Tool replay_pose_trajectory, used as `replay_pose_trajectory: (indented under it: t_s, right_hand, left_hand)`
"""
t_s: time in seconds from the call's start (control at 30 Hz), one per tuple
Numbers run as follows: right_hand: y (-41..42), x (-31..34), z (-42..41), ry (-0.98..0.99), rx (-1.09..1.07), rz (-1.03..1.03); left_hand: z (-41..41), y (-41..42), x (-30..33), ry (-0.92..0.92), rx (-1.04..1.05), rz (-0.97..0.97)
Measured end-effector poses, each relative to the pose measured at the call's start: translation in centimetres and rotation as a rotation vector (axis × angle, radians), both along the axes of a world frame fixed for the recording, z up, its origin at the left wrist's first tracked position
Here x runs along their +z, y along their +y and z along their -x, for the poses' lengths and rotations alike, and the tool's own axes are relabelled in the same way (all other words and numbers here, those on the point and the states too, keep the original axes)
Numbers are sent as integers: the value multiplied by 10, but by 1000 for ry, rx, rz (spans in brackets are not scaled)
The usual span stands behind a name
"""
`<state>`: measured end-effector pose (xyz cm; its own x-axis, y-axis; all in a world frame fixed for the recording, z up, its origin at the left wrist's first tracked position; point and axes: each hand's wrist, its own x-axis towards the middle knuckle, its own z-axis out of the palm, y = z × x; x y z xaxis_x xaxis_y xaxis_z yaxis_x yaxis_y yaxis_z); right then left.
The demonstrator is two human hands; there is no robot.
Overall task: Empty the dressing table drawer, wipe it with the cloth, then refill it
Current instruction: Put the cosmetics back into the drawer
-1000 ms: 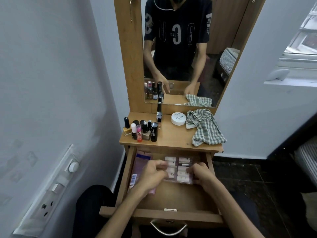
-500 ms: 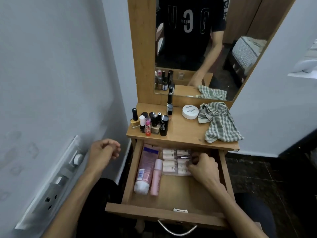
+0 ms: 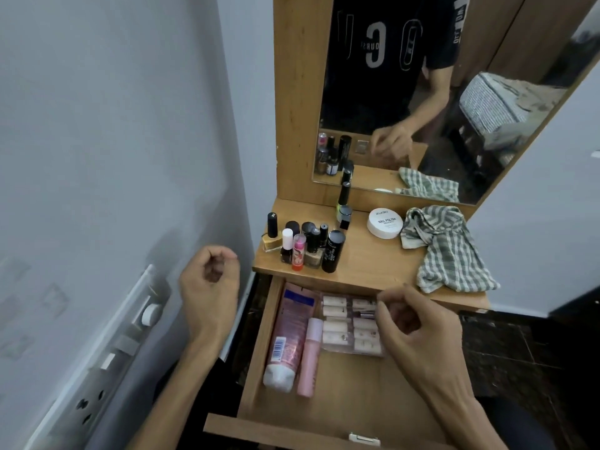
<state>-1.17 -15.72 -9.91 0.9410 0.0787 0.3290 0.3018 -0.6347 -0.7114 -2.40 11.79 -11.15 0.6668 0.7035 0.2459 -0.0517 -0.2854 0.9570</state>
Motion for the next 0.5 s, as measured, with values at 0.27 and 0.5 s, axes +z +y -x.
replay_pose_trajectory:
  t_s: [0.27,0.5]
  right_hand:
    - [53,32,-53,-201,134,73]
    - [68,24,-60,-161,105,82]
  left_hand:
    - [-15,-41,50,-60,-139,-711]
    - [-23,-42,39,84,-127,-956]
